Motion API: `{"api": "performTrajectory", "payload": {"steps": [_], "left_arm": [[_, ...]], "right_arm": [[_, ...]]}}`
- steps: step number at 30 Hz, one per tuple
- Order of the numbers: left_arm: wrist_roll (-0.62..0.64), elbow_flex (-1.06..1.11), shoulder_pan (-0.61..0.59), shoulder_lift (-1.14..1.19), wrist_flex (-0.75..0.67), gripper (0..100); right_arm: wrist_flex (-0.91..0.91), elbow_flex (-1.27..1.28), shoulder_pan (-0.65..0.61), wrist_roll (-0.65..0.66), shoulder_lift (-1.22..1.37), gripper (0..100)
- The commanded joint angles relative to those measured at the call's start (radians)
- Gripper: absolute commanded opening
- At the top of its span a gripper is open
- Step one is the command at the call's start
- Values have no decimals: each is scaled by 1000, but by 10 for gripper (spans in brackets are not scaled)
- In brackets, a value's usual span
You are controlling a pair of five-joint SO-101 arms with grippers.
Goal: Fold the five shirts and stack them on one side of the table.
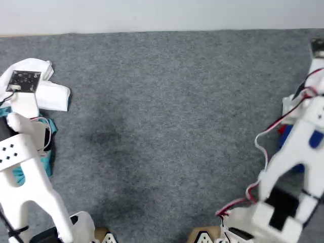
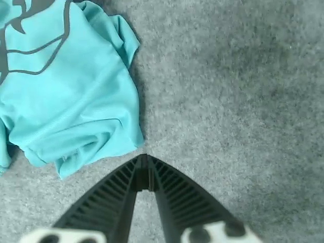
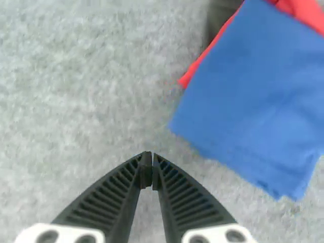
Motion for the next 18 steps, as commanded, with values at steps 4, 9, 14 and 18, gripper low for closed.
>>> {"api": "performTrajectory", "payload": {"steps": [4, 9, 14, 18], "left_arm": [[-2, -102, -64, -17, 0, 6], [-109, -168, -150, 77, -15, 7], [-235, -180, -259, 227, -15, 15], [-325, -185, -295, 327, -40, 100]], "right_arm": [[38, 219, 8, -11, -321, 9], [38, 377, 10, -11, -456, 9], [38, 483, 10, -9, -559, 9], [38, 552, 10, -9, -641, 9]]}}
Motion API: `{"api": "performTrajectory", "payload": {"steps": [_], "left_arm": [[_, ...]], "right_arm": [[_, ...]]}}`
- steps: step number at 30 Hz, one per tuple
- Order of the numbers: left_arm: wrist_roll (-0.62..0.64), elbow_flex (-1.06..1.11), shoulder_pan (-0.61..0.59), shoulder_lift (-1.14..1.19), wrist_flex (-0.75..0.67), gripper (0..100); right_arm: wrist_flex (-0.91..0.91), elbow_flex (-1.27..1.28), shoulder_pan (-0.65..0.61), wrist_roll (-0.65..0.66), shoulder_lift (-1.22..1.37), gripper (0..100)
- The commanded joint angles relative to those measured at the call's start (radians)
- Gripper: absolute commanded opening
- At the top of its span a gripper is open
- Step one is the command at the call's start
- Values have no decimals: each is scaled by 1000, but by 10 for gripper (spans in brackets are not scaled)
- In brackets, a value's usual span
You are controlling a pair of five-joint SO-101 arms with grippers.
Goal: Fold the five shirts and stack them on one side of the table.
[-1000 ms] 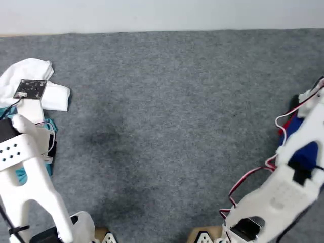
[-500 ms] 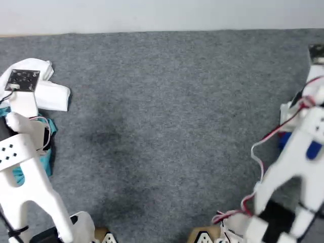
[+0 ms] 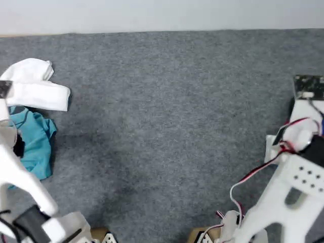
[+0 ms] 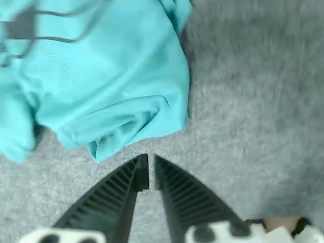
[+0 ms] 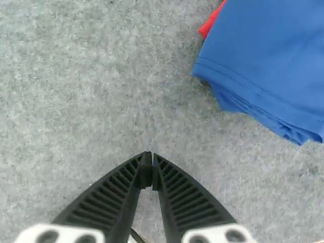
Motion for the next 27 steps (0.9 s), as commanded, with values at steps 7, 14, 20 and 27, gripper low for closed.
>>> {"api": "performTrajectory", "payload": {"steps": [7, 14, 20, 27], "left_arm": [[-120, -47, -41, 112, -138, 244], [-164, -45, 9, 273, -196, 243], [-163, -45, 9, 428, -296, 242], [-163, -47, 40, 568, -353, 175]], "right_arm": [[38, 74, 12, -8, -188, 9], [38, 124, 15, -8, -266, 9], [36, 123, 124, -5, -266, 9], [36, 121, 140, -3, -265, 9]]}}
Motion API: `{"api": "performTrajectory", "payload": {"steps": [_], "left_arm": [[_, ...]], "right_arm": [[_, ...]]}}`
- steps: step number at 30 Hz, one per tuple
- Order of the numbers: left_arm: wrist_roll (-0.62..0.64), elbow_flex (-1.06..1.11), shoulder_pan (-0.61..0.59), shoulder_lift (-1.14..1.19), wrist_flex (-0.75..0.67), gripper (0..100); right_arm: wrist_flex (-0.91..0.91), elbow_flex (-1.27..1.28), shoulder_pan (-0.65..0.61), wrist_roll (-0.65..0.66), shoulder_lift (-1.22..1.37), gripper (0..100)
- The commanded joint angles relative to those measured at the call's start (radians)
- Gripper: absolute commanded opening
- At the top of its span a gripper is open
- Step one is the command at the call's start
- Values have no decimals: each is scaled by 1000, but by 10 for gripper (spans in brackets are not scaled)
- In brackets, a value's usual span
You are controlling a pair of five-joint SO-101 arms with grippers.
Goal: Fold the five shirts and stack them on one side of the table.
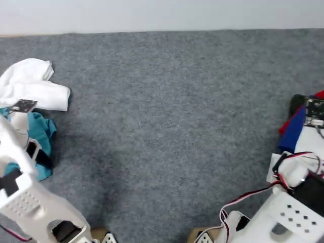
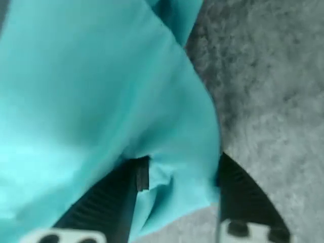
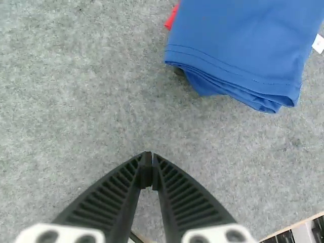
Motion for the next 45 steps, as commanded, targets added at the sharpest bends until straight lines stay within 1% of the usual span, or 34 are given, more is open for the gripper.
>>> {"api": "performTrajectory", "payload": {"steps": [1, 4, 5, 8, 11, 13, 15, 18, 20, 24, 28, 32, 35, 40, 45], "left_arm": [[-9, -45, 38, 23, -11, 151], [-8, -45, 84, 14, 15, 27], [-8, -45, 104, -3, 32, 0], [-8, -45, 169, -87, 129, 1], [3, -45, 238, -232, 222, 2], [52, -45, 292, -359, 264, 2], [114, -45, 354, -502, 292, 2], [192, -47, 470, -724, 290, 2], [250, -50, 560, -848, 261, 2], [394, -51, 741, -1002, 169, 2], [442, -93, 887, -1043, 107, 2], [459, -236, 1002, -1025, 60, 2], [459, -374, 1074, -994, -12, 2], [459, -602, 1125, -898, -100, 2], [459, -837, 1119, -796, -87, 2]], "right_arm": [[36, -12, 8, -3, -7, 9], [35, -11, 8, -3, -7, 9], [35, -9, 8, -3, -7, 9], [33, -8, 5, -3, -5, 9], [-8, 9, 5, -2, -5, 9], [-36, 32, 5, 23, -5, 9], [-53, 51, 5, 83, -5, 9], [-59, 64, 5, 153, -7, 9], [-59, 78, 5, 186, -7, 9], [-59, 118, 5, 233, -7, 9], [-48, 163, 7, 265, -15, 9], [-27, 176, 24, 273, -16, 9], [-8, 180, 28, 273, -16, 9], [-4, 189, 30, 273, -16, 9], [-2, 189, 31, 270, -16, 9]]}}
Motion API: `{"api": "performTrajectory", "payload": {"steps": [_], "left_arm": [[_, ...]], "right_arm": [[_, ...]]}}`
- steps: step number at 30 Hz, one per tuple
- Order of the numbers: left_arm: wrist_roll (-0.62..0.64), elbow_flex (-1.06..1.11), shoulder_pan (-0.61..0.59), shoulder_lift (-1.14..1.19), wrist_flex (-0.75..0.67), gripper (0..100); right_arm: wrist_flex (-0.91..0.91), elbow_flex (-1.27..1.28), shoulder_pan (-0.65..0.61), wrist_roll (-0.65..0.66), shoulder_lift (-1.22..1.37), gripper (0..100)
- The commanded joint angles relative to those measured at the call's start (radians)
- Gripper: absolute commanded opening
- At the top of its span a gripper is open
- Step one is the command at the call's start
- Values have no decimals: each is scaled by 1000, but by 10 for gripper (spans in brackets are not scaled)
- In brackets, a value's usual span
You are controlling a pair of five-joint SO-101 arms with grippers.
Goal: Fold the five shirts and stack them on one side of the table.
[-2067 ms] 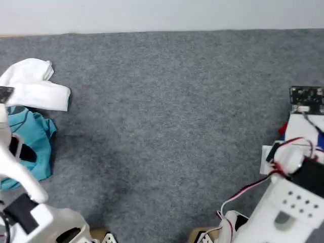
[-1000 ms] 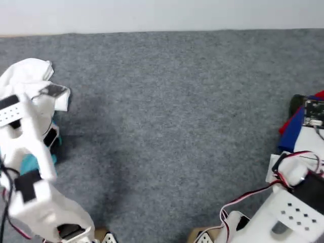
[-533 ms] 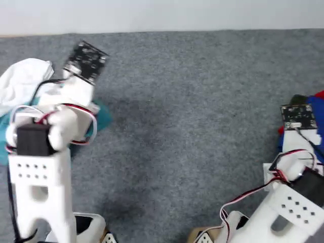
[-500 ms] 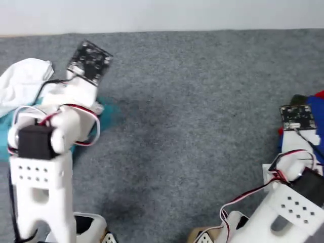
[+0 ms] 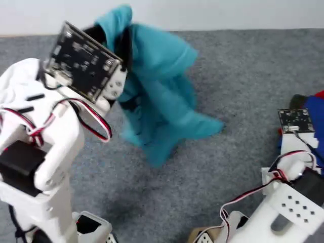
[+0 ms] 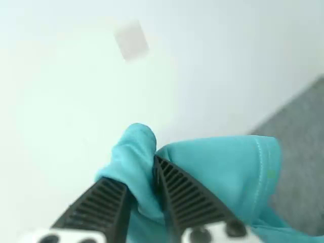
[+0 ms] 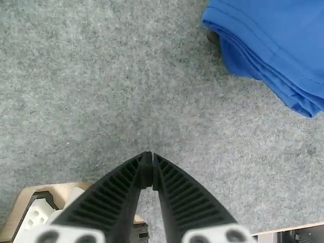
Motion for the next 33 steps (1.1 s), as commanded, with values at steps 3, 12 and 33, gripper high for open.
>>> {"api": "performTrajectory", "payload": {"steps": [3, 12, 33], "left_arm": [[9, -200, -49, 52, 114, 2], [5, 101, -428, 20, 443, 2], [-276, 915, -979, 3, 226, 158]], "right_arm": [[12, -6, 12, 8, -15, 9], [12, -6, 8, 6, -15, 9], [-1, -6, -576, -336, -2, 12]]}}
